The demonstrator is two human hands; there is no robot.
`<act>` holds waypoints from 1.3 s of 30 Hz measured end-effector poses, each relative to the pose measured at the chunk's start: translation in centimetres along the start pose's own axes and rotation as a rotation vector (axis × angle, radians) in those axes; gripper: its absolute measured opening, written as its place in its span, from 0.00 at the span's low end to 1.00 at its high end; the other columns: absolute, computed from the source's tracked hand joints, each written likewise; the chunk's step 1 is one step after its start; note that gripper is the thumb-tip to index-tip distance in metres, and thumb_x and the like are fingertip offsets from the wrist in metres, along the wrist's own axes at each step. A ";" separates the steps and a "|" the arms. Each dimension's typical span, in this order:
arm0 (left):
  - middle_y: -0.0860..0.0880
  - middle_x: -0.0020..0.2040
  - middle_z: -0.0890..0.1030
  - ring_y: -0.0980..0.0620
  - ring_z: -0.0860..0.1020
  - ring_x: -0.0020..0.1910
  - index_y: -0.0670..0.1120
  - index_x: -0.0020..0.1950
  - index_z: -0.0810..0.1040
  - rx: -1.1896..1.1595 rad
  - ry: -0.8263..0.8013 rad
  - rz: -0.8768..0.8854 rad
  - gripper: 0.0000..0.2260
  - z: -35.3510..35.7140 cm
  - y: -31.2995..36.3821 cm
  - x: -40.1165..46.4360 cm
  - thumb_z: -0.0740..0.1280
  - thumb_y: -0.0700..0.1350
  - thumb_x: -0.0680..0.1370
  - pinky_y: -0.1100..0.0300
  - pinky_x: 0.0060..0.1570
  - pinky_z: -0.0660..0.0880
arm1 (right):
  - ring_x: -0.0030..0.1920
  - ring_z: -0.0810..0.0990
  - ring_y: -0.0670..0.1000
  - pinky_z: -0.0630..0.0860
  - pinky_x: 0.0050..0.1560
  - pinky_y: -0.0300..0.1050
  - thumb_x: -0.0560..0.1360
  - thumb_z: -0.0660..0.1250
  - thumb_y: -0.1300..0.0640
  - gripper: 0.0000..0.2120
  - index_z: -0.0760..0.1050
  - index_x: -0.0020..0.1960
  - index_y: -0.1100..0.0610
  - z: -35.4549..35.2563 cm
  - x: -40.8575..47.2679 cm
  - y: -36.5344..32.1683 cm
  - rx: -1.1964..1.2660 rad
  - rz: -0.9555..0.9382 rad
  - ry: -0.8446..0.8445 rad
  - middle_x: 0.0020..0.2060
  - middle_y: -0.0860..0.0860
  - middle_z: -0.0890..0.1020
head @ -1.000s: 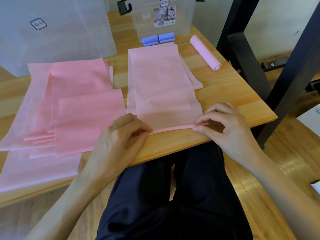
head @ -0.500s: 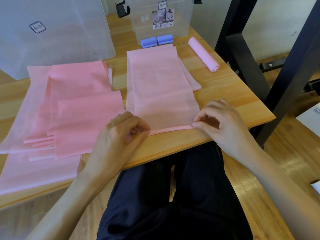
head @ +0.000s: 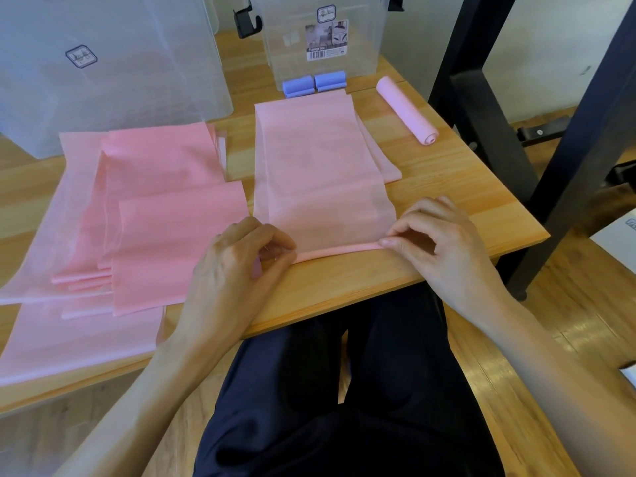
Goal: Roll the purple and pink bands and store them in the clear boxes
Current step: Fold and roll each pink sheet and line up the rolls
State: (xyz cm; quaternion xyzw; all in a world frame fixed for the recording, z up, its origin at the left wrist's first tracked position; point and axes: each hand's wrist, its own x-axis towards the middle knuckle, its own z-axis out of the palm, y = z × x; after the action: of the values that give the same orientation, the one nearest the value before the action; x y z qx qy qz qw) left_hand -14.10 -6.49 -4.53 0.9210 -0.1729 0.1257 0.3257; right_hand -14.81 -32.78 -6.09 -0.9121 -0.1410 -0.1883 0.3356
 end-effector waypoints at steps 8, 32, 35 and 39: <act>0.57 0.44 0.77 0.52 0.77 0.42 0.52 0.46 0.82 0.030 -0.034 0.092 0.00 -0.2 -0.4 -0.1 0.71 0.47 0.77 0.51 0.41 0.76 | 0.47 0.72 0.50 0.69 0.51 0.46 0.74 0.69 0.50 0.12 0.84 0.46 0.58 -0.1 0.3 0.3 -0.032 -0.026 0.024 0.41 0.50 0.78; 0.58 0.44 0.77 0.55 0.77 0.41 0.56 0.45 0.82 0.002 -0.097 0.031 0.04 -0.3 -0.1 0.3 0.69 0.49 0.78 0.55 0.46 0.75 | 0.46 0.70 0.43 0.64 0.54 0.39 0.74 0.69 0.50 0.06 0.82 0.45 0.52 -2.0 1.5 -1.1 -0.049 0.084 -0.241 0.40 0.43 0.77; 0.57 0.44 0.78 0.54 0.78 0.41 0.56 0.45 0.83 -0.013 -0.075 -0.001 0.03 -0.2 0.0 0.5 0.70 0.47 0.77 0.52 0.46 0.75 | 0.48 0.72 0.41 0.65 0.50 0.32 0.72 0.73 0.53 0.04 0.80 0.44 0.52 -1.5 1.4 -1.0 -0.033 0.113 -0.146 0.41 0.42 0.77; 0.56 0.43 0.78 0.52 0.77 0.41 0.55 0.45 0.81 -0.018 -0.037 0.029 0.02 -0.1 -0.2 0.4 0.68 0.49 0.77 0.51 0.44 0.76 | 0.46 0.71 0.45 0.66 0.51 0.34 0.73 0.69 0.50 0.08 0.82 0.44 0.54 -1.0 1.0 -0.6 -0.020 0.079 -0.107 0.40 0.43 0.77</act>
State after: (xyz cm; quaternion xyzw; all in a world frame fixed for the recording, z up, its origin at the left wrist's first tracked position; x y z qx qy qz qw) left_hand -13.65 -6.36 -4.42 0.9176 -0.1933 0.1118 0.3289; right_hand -14.43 -32.89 -4.59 -0.9290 -0.1207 -0.1274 0.3258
